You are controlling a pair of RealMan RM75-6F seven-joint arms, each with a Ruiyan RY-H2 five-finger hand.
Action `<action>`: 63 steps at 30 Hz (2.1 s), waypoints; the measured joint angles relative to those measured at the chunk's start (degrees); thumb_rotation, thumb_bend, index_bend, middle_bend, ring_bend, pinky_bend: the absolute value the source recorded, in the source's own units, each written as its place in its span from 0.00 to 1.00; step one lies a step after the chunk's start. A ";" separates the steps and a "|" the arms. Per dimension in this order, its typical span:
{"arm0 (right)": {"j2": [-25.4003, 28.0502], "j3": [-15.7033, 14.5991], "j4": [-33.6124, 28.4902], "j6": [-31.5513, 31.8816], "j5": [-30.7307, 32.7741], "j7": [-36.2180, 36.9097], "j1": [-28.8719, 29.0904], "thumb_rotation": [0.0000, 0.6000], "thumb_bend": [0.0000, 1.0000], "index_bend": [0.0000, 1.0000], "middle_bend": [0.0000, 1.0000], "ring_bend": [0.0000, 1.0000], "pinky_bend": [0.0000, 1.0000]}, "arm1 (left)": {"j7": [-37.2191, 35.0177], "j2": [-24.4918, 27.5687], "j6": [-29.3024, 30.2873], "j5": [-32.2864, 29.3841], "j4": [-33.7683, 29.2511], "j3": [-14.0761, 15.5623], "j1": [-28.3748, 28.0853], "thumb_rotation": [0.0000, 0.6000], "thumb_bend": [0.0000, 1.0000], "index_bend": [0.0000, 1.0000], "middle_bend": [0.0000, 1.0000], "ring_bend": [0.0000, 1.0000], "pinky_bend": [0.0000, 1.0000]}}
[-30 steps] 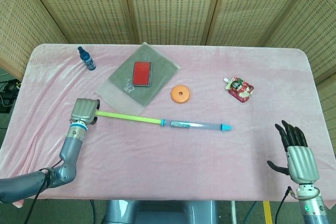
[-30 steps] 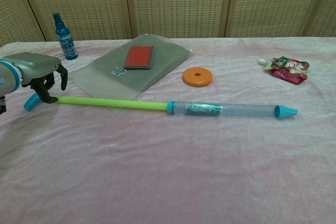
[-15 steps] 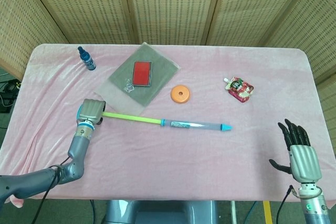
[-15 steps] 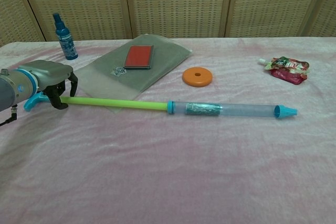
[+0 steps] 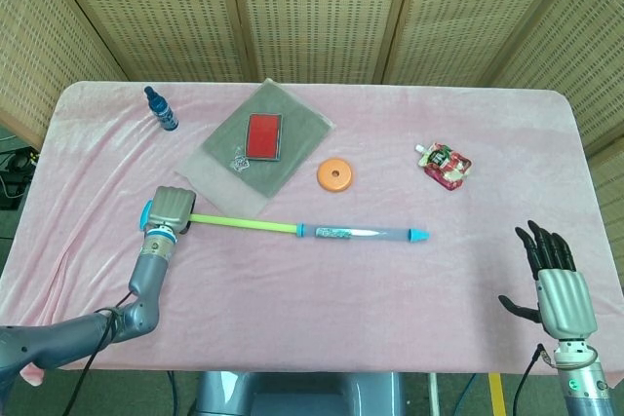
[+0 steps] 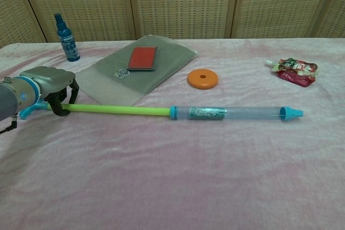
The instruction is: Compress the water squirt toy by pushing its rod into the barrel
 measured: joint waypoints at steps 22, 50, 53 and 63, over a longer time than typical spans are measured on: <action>0.70 -1.35 -2.96 -1.53 -0.31 -2.07 -0.04 1.00 0.20 0.07 0.22 0.15 0.26 | -4.85 15.52 9.09 2.79 -27.27 -3.56 3.32 1.00 0.65 0.78 0.90 0.81 0.74; 1.14 2.87 -17.91 -4.44 8.32 -16.59 2.97 1.00 0.34 0.34 0.95 0.89 0.67 | -3.65 23.56 18.78 1.95 -44.34 -6.19 2.26 1.00 0.65 0.84 0.92 0.83 0.76; 0.68 3.13 -18.68 -5.41 10.46 -18.55 3.56 1.00 0.34 0.36 0.96 0.89 0.67 | -3.98 24.11 19.02 1.73 -44.96 -6.16 2.29 1.00 0.65 0.84 0.92 0.83 0.76; -3.40 4.32 -18.74 -8.63 18.11 -24.38 6.55 1.00 0.37 0.38 1.00 1.00 0.76 | -4.47 24.95 19.38 1.34 -46.02 -5.86 1.93 1.00 0.65 0.84 0.92 0.83 0.76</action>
